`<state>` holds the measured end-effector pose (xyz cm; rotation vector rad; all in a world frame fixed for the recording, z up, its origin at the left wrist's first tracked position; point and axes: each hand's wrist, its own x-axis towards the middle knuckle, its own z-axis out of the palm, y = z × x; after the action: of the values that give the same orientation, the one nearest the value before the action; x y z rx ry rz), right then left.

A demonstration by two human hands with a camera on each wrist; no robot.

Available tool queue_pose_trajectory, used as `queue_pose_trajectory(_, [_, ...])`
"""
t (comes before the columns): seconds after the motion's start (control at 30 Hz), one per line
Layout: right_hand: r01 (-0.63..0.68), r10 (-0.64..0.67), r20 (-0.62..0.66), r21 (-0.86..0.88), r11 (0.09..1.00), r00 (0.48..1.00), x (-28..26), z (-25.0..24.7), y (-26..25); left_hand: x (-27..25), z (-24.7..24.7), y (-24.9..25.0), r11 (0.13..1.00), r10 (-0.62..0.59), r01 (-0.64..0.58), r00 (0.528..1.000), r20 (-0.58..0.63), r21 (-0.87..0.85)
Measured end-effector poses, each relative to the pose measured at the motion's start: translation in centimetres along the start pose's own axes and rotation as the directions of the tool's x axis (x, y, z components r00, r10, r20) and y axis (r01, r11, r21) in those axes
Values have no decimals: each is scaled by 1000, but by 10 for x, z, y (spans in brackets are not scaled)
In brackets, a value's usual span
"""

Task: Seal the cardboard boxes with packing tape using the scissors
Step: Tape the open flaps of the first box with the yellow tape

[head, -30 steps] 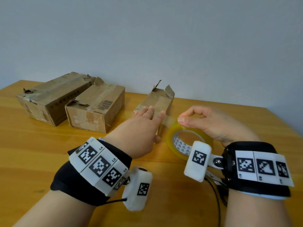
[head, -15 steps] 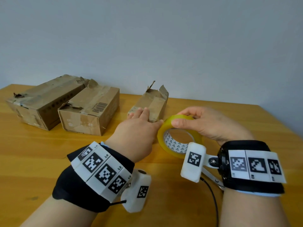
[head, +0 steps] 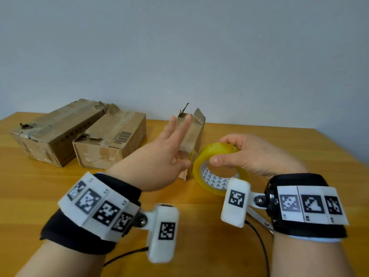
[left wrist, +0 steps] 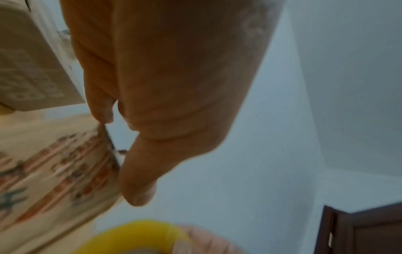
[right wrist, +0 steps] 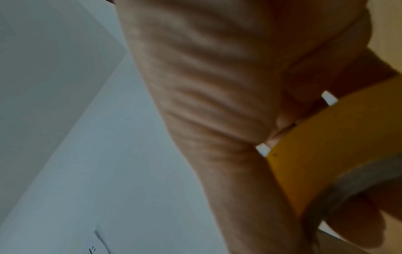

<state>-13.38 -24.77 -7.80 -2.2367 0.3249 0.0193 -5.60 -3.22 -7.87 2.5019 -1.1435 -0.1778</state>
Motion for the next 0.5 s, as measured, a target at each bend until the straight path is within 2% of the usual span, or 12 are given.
queue_pose_trajectory(0.1, [-4,4,0,-3,1000,1000,1,0,0,-4,-14,-16,1000,-22,22,998,-61,0])
queue_pose_trajectory(0.2, [-13,13,-3,-8,1000,1000,1,1,-1,-7,-21,-22,998,-36,39,997,-66,55])
queue_pose_trajectory(0.33, [-4,4,-11,-24,1000,1000,0,2,-3,-3,-9,-13,986,-8,4,1000,22,167])
queue_pose_trajectory(0.4, [-2,2,-11,-22,1000,1000,0,2,-4,1,3,-9,972,-38,15,995,94,234])
queue_pose_trajectory(0.5, [0,0,-14,-31,1000,1000,-2,2,-4,3,8,-11,965,-83,53,991,106,258])
